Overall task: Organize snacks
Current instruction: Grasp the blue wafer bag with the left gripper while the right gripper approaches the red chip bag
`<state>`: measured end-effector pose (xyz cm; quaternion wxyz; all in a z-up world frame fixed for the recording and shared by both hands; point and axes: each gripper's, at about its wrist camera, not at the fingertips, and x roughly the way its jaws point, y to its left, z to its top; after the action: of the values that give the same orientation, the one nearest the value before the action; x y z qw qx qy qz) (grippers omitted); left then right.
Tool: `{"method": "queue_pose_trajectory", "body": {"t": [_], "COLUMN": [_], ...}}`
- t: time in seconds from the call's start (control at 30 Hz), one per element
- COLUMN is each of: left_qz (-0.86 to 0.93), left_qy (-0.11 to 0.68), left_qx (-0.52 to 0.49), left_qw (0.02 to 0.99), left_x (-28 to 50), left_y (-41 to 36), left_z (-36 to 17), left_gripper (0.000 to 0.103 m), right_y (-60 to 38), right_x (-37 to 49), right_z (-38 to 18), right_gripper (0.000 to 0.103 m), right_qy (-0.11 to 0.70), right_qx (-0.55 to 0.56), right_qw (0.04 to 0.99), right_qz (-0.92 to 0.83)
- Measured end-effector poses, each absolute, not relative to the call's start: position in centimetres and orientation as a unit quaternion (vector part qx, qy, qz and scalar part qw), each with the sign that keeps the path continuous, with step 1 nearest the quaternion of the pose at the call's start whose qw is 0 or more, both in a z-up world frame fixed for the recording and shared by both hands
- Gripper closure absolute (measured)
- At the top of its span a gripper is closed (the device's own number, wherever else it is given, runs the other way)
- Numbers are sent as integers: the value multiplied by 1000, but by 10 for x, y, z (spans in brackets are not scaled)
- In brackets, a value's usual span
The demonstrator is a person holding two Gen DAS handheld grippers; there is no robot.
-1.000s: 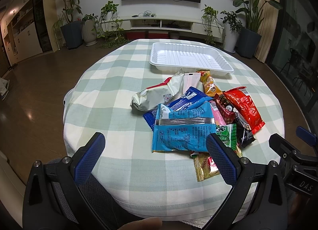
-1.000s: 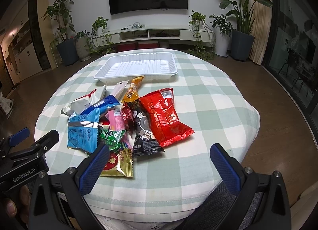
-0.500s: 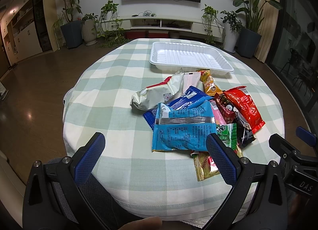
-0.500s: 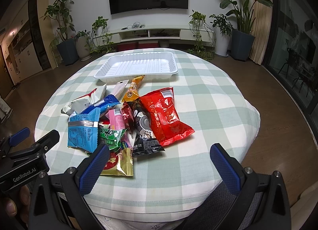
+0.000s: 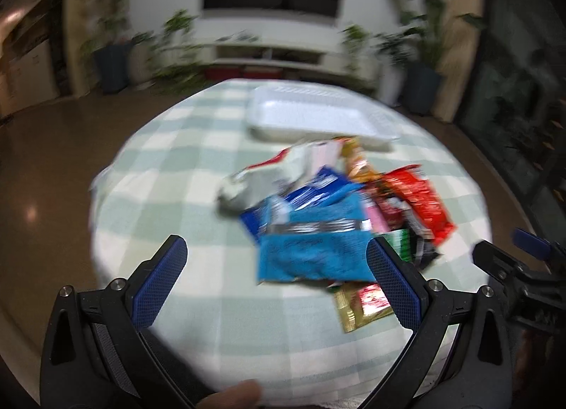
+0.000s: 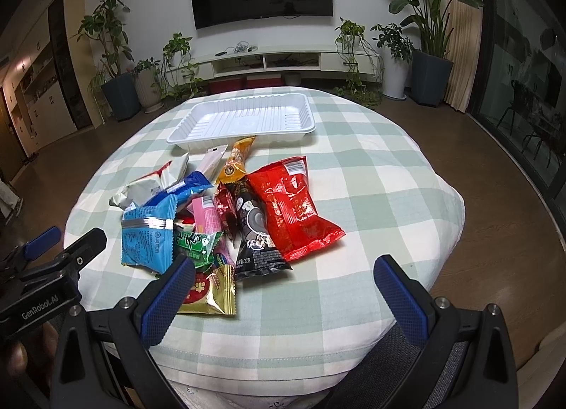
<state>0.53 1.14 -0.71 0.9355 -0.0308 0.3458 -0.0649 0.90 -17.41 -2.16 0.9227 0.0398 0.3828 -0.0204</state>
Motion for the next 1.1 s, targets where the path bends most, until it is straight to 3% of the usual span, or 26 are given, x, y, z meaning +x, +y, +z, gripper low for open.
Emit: {"method": "queue_pose_trajectory", "body": {"t": [0.17,0.27,0.5,0.67,0.87,0.93,1.0,1.1], "left_qz": [-112,-131,-216,-300,-326,-335,-344,-350], "left_qy": [403,383,342,328,344,348,359,370], "left_qx": [-40,-30,187,350,428,422,415,421], "left_qw": [908,914,895,825,769,767,762,750], "left_x": [13,15,51,59,74,81,86,82], "left_y": [8,8,-16,-42,-52,-53,-54,-59], "left_z": [-24,-22,-10,-26,-50,-51,-54,-61], "left_gripper": [0,0,0,0,0,5,25,39], "right_y": [-183,-189,-199,-206,-218,-222,-225,-228], "right_x": [6,6,12,16,18,19,19,21], "right_z": [-22,-23,-28,-32,-37,-39,-40,-43], "right_gripper": [0,0,0,0,0,0,0,0], "right_qy": [369,371,381,388,395,397,398,401], "right_qx": [69,83,98,105,119,121,124,130], "right_qw": [927,925,919,915,911,910,909,907], "right_qz": [-10,1,14,20,14,12,11,11]}}
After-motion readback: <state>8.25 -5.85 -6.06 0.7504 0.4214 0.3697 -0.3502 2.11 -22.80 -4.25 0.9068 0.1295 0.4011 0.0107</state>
